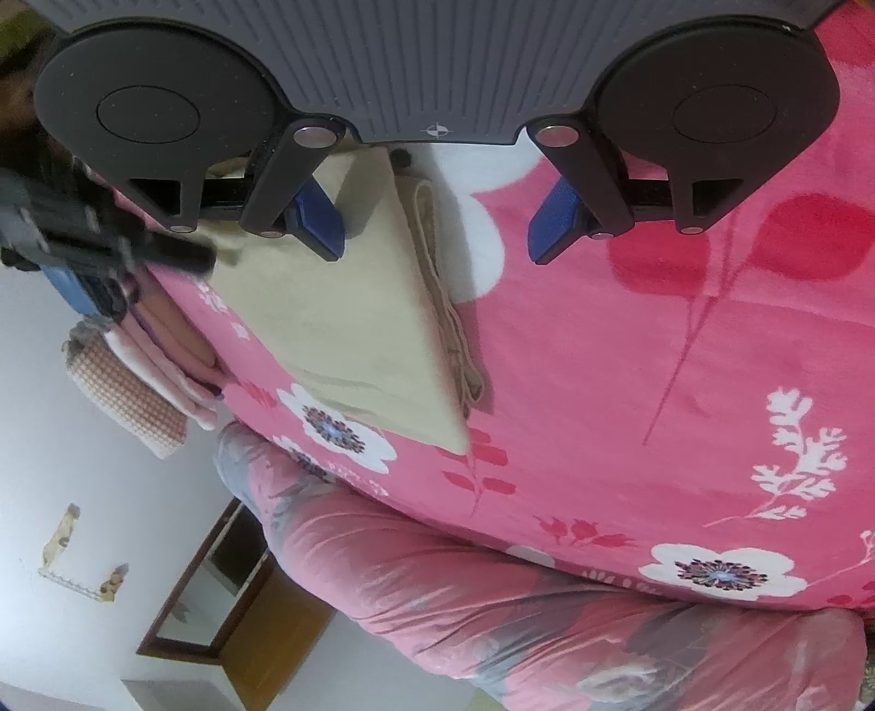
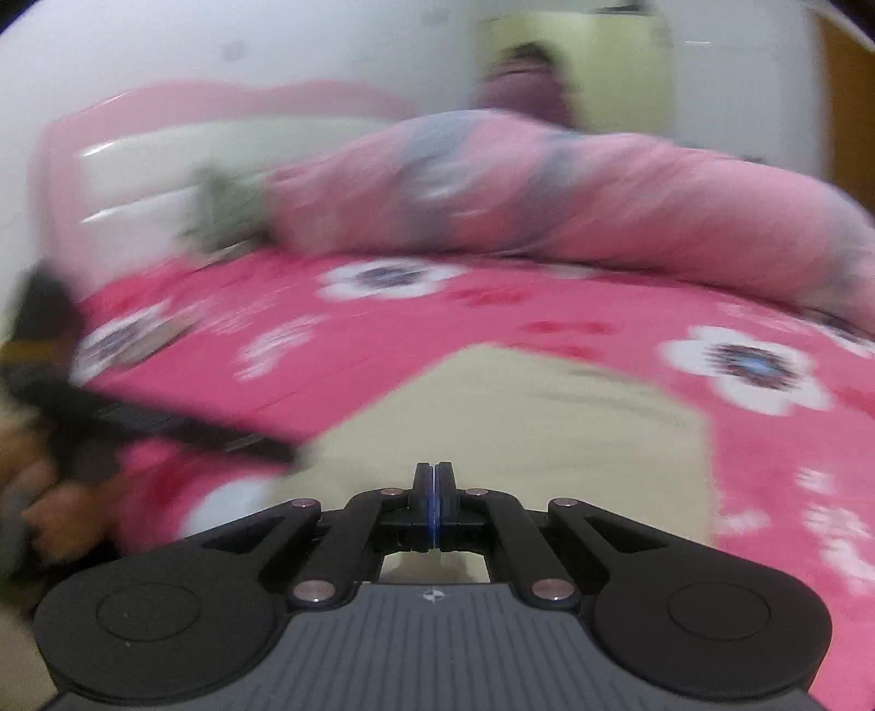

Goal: Fold clothes

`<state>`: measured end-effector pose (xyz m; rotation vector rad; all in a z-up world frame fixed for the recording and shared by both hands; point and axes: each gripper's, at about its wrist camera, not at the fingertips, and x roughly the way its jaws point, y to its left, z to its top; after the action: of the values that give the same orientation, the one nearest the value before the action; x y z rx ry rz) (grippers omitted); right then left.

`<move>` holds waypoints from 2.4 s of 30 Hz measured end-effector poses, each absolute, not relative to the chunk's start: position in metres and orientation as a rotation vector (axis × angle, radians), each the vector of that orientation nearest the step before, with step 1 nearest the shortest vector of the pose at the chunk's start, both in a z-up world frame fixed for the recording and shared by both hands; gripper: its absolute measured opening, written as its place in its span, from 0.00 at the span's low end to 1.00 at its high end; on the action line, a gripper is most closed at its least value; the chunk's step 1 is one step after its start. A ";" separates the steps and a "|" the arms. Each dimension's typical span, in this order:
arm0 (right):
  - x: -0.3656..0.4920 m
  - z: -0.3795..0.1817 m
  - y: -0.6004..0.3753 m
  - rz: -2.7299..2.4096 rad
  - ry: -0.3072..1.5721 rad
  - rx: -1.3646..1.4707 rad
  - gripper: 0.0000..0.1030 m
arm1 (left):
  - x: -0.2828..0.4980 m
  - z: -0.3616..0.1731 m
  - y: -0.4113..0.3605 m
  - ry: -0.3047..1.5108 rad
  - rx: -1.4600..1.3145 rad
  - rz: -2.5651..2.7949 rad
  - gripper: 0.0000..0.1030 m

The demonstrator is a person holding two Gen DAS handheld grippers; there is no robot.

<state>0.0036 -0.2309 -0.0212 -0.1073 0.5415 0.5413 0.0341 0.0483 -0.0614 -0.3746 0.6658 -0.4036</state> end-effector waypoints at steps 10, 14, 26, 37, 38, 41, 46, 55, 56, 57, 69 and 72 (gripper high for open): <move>-0.023 -0.040 -0.239 0.732 0.682 -0.039 0.00 | 0.038 -0.059 0.049 0.662 -0.357 -0.400 0.72; -0.014 -0.019 -0.273 0.623 0.581 0.107 0.00 | 0.040 -0.056 0.045 0.656 -0.334 -0.405 0.72; -0.010 -0.020 -0.263 0.719 0.568 0.028 0.00 | 0.049 -0.064 0.039 0.685 -0.327 -0.380 0.74; -0.004 -0.062 -0.197 0.927 0.698 -0.039 0.00 | 0.044 -0.063 0.057 0.672 -0.355 -0.335 0.74; -0.010 -0.061 -0.194 0.935 0.692 -0.068 0.00 | 0.044 -0.063 0.060 0.669 -0.363 -0.334 0.74; -0.015 -0.044 -0.208 0.910 0.647 -0.049 0.01 | 0.044 -0.060 0.066 0.653 -0.375 -0.337 0.74; 0.007 -0.008 -0.250 0.754 0.491 0.076 0.01 | 0.044 -0.054 0.059 0.624 -0.405 -0.416 0.75; 0.028 -0.058 -0.226 0.671 0.586 0.030 0.01 | 0.039 -0.075 0.024 0.682 -0.312 -0.447 0.75; 0.022 -0.060 -0.226 0.683 0.584 0.026 0.01 | 0.037 -0.076 0.025 0.680 -0.306 -0.449 0.75; 0.016 -0.062 -0.227 0.695 0.582 0.022 0.01 | 0.035 -0.077 0.026 0.677 -0.302 -0.451 0.75; 0.051 -0.023 -0.232 0.657 0.570 0.049 0.09 | 0.028 -0.086 0.031 0.629 -0.328 -0.479 0.76; 0.066 -0.047 -0.217 0.661 0.682 0.003 0.10 | 0.027 -0.086 0.032 0.620 -0.328 -0.480 0.76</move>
<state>0.0664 -0.2173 -0.0472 0.0031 0.6823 0.6606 0.0265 0.0321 -0.0862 -0.3279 0.6202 -0.4796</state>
